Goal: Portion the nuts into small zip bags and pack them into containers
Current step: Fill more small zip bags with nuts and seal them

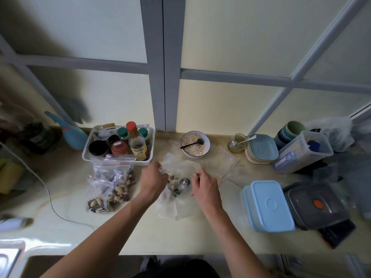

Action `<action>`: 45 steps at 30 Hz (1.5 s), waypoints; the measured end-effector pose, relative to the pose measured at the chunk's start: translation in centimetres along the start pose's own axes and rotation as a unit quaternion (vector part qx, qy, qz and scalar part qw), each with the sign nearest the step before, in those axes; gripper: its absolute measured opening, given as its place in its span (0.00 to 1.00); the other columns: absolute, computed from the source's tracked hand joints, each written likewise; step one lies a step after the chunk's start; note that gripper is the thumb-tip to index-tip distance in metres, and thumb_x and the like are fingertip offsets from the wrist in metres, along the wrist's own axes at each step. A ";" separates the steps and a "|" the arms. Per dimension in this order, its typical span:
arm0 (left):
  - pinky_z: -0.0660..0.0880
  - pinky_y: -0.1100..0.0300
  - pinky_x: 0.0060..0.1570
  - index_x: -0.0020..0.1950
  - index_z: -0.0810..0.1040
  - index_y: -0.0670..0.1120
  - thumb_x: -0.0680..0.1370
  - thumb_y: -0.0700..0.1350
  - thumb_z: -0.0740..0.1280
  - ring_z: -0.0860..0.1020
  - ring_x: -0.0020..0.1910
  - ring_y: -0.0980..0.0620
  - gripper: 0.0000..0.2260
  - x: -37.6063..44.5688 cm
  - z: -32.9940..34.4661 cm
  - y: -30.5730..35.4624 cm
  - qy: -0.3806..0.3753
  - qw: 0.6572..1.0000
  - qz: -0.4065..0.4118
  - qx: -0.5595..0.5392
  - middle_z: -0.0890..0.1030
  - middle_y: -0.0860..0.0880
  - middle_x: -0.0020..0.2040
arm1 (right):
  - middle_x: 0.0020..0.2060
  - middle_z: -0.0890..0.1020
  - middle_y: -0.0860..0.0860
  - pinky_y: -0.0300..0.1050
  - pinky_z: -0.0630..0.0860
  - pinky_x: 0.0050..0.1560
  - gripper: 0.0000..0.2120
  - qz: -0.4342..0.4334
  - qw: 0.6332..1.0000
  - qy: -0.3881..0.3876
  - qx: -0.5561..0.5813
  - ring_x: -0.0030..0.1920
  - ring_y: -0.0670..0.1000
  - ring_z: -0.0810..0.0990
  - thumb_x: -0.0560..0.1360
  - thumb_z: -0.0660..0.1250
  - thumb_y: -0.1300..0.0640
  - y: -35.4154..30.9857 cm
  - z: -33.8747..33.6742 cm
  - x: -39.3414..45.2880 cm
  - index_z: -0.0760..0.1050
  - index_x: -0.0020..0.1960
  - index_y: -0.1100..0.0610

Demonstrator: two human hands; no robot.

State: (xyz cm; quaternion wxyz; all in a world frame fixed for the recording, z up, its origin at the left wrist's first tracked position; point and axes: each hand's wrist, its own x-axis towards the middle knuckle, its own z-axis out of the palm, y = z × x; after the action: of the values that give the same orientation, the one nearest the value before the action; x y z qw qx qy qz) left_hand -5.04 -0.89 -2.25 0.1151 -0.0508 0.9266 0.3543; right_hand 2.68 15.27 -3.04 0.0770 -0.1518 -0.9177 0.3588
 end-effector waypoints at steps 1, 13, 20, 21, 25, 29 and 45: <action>0.76 0.55 0.39 0.50 0.78 0.41 0.70 0.38 0.69 0.79 0.41 0.40 0.09 -0.1 0.1 0.4 0.004 1.000 0.001 0.000 0.82 0.42 0.43 | 0.34 0.80 0.56 0.58 0.77 0.33 0.12 -0.008 1.000 -0.003 0.003 0.34 0.58 0.83 0.81 0.55 0.53 0.1 0.1 -0.1 0.70 0.45 0.58; 0.72 0.54 0.35 0.44 0.78 0.40 0.69 0.37 0.70 0.75 0.37 0.44 0.05 -1.1 -0.2 4.2 0.057 0.998 0.010 0.007 0.79 0.46 0.37 | 0.29 0.76 0.57 0.45 0.62 0.31 0.08 -0.042 0.997 0.047 -0.054 0.29 0.60 0.75 0.79 0.65 0.64 1.6 0.5 -0.7 0.70 0.42 0.60; 0.77 0.52 0.37 0.44 0.78 0.41 0.69 0.38 0.70 0.77 0.38 0.44 0.05 -1.2 -0.9 6.4 0.080 0.997 0.009 -0.002 0.80 0.45 0.38 | 0.33 0.80 0.57 0.51 0.68 0.35 0.07 -0.039 0.999 0.015 -0.009 0.35 0.60 0.79 0.82 0.62 0.61 2.5 -0.4 0.0 0.71 0.45 0.59; 0.75 0.53 0.36 0.43 0.78 0.41 0.69 0.38 0.70 0.77 0.37 0.44 0.05 -1.4 -0.9 6.7 0.080 0.997 0.008 -0.001 0.79 0.45 0.37 | 0.34 0.80 0.57 0.49 0.66 0.35 0.07 -0.039 0.999 0.019 -0.006 0.36 0.60 0.78 0.82 0.62 0.61 2.5 -0.7 0.1 0.72 0.45 0.60; 0.76 0.53 0.35 0.41 0.78 0.41 0.67 0.37 0.69 0.78 0.37 0.42 0.04 -1.9 -0.6 7.7 0.083 0.997 0.007 -0.005 0.79 0.45 0.34 | 0.34 0.79 0.56 0.50 0.70 0.36 0.08 -0.033 0.999 0.014 0.027 0.36 0.59 0.79 0.83 0.60 0.58 3.3 -0.7 0.6 0.72 0.46 0.58; 0.79 0.51 0.38 0.44 0.80 0.41 0.68 0.36 0.70 0.79 0.38 0.43 0.06 -2.6 0.2 9.0 0.080 0.997 0.024 -0.002 0.81 0.45 0.38 | 0.36 0.81 0.51 0.54 0.79 0.39 0.14 0.055 0.989 -0.024 0.132 0.33 0.53 0.84 0.82 0.53 0.47 4.3 -0.9 0.9 0.73 0.47 0.53; 0.76 0.53 0.38 0.49 0.77 0.43 0.72 0.38 0.67 0.79 0.43 0.44 0.07 -3.5 1.5 9.2 0.051 0.984 0.023 0.167 0.80 0.46 0.48 | 0.44 0.86 0.63 0.41 0.75 0.30 0.07 0.364 0.797 -0.086 0.474 0.34 0.58 0.85 0.83 0.64 0.60 7.4 -0.3 0.8 0.80 0.57 0.60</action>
State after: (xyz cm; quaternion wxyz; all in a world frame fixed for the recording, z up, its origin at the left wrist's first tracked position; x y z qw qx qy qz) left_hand -2.95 7.00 3.43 0.0662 -0.0279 0.9784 0.1939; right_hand 3.65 20.89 -7.78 -0.0766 -0.3879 -0.5124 0.7623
